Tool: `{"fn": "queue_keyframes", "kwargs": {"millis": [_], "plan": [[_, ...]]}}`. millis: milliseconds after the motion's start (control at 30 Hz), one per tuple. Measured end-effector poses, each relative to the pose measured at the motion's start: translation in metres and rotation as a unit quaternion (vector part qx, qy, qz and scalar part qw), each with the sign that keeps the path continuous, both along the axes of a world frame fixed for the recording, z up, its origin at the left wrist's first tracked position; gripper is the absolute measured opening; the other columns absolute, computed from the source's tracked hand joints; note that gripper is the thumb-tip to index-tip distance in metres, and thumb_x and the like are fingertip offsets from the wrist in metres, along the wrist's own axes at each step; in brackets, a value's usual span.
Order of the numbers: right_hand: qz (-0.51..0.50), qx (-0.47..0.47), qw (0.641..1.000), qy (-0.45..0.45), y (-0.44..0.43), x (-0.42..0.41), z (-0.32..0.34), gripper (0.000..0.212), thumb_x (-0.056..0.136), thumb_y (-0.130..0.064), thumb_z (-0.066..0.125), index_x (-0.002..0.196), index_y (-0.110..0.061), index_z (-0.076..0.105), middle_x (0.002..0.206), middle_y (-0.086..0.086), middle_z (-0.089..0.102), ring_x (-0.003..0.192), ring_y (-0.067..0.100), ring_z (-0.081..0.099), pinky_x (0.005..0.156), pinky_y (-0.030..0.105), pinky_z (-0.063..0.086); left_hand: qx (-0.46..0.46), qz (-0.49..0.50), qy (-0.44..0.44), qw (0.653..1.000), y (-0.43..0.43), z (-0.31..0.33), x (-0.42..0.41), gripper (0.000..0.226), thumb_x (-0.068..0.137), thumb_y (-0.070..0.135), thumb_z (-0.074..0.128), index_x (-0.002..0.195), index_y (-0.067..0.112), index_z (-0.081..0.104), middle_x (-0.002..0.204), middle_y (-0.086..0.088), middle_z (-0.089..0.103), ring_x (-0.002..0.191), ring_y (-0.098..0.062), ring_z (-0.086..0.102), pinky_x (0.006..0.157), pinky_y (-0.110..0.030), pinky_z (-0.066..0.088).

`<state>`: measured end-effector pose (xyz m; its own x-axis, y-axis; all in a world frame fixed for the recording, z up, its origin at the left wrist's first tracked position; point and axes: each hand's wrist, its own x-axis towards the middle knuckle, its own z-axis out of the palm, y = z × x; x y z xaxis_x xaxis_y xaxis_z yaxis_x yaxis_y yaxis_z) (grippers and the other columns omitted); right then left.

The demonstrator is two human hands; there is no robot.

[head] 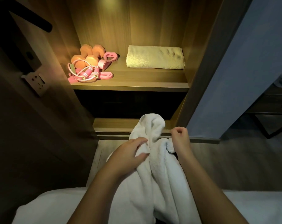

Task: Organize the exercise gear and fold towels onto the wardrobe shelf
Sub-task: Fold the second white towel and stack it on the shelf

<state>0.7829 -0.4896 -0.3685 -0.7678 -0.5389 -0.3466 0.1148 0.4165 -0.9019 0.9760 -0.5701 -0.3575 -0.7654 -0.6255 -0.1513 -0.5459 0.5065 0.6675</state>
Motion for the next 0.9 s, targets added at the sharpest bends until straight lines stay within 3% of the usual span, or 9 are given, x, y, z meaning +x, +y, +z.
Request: {"fn": "queue_keyframes", "kwargs": {"millis": [133,233,267,333,400,533,700,800,900], "plan": [[-0.016,0.048,0.997,-0.053,0.003,-0.004,0.007,0.013,0.095,-0.021,0.040,0.095,-0.011,0.048,0.079,0.005,0.050,0.067,0.017,0.047,0.056,0.027,0.032,0.041,0.159,0.102,0.981,0.011,-0.003,-0.007,0.016,0.100,0.038,0.047,0.106,0.037,0.062,0.099,0.012,0.066,0.092,-0.008,0.062,0.073,-0.024,0.050],[-0.005,0.095,0.993,-0.071,0.006,-0.007,0.015,0.017,0.098,-0.014,0.038,0.094,-0.005,0.052,0.080,0.008,0.051,0.063,0.016,0.047,0.051,0.027,0.032,0.178,0.328,0.225,0.900,0.014,0.002,-0.011,0.017,0.100,0.038,0.047,0.101,0.028,0.061,0.091,0.004,0.065,0.085,-0.013,0.065,0.064,-0.025,0.052],[0.009,0.083,0.994,-0.069,0.010,-0.007,0.017,0.016,0.097,-0.013,0.039,0.097,-0.004,0.052,0.082,0.007,0.052,0.064,0.015,0.047,0.051,0.028,0.035,0.202,0.375,0.249,0.870,0.013,0.005,-0.010,0.016,0.100,0.038,0.047,0.101,0.028,0.058,0.092,0.004,0.063,0.085,-0.013,0.064,0.061,-0.023,0.050],[0.037,0.037,0.996,-0.077,0.021,-0.004,0.022,0.016,0.097,-0.019,0.043,0.102,-0.006,0.053,0.090,0.007,0.057,0.071,0.016,0.053,0.058,0.029,0.043,0.194,0.418,0.260,0.848,0.011,0.011,-0.006,0.011,0.101,0.038,0.047,0.096,0.031,0.054,0.093,0.006,0.059,0.085,-0.012,0.061,0.058,-0.021,0.045],[0.071,0.014,0.996,-0.046,0.034,-0.002,0.031,0.017,0.098,-0.029,0.050,0.098,-0.015,0.060,0.094,0.006,0.063,0.079,0.016,0.060,0.063,0.029,0.046,0.170,0.424,0.274,0.846,0.011,0.018,-0.001,0.013,0.101,0.038,0.046,0.096,0.031,0.055,0.093,0.007,0.059,0.085,-0.012,0.060,0.058,-0.020,0.045],[0.058,-0.088,0.992,0.073,0.041,-0.007,0.066,0.013,0.095,-0.030,0.059,0.088,-0.022,0.066,0.081,-0.002,0.067,0.063,0.000,0.063,0.050,0.012,0.046,0.136,0.437,0.314,0.832,0.010,0.036,0.009,0.023,0.101,0.040,0.046,0.084,0.029,0.059,0.086,0.008,0.061,0.079,-0.009,0.061,0.056,-0.015,0.048],[0.115,-0.155,0.968,0.159,0.025,-0.026,0.123,0.010,0.097,-0.026,0.055,0.094,-0.024,0.065,0.080,-0.011,0.066,0.073,0.003,0.063,0.061,0.017,0.054,0.069,0.412,0.338,0.844,-0.011,0.065,0.010,0.037,0.101,0.031,0.047,0.080,0.001,0.053,0.073,-0.013,0.053,0.068,-0.018,0.052,0.062,-0.032,0.040],[0.077,-0.114,0.975,0.175,0.004,-0.036,0.145,0.012,0.094,-0.028,0.057,0.087,-0.022,0.066,0.082,-0.002,0.066,0.075,0.012,0.062,0.057,0.029,0.049,0.047,0.399,0.345,0.848,-0.024,0.084,0.005,0.039,0.100,0.032,0.048,0.080,-0.002,0.052,0.077,-0.022,0.052,0.068,-0.023,0.050,0.063,-0.034,0.038],[0.076,-0.085,0.982,0.148,-0.016,-0.038,0.166,0.012,0.089,-0.019,0.057,0.097,-0.023,0.065,0.087,0.000,0.064,0.069,0.014,0.057,0.056,0.027,0.044,0.024,0.369,0.339,0.865,-0.034,0.102,0.001,0.038,0.099,0.035,0.048,0.081,0.003,0.056,0.076,-0.016,0.056,0.068,-0.026,0.055,0.061,-0.035,0.040]]}}
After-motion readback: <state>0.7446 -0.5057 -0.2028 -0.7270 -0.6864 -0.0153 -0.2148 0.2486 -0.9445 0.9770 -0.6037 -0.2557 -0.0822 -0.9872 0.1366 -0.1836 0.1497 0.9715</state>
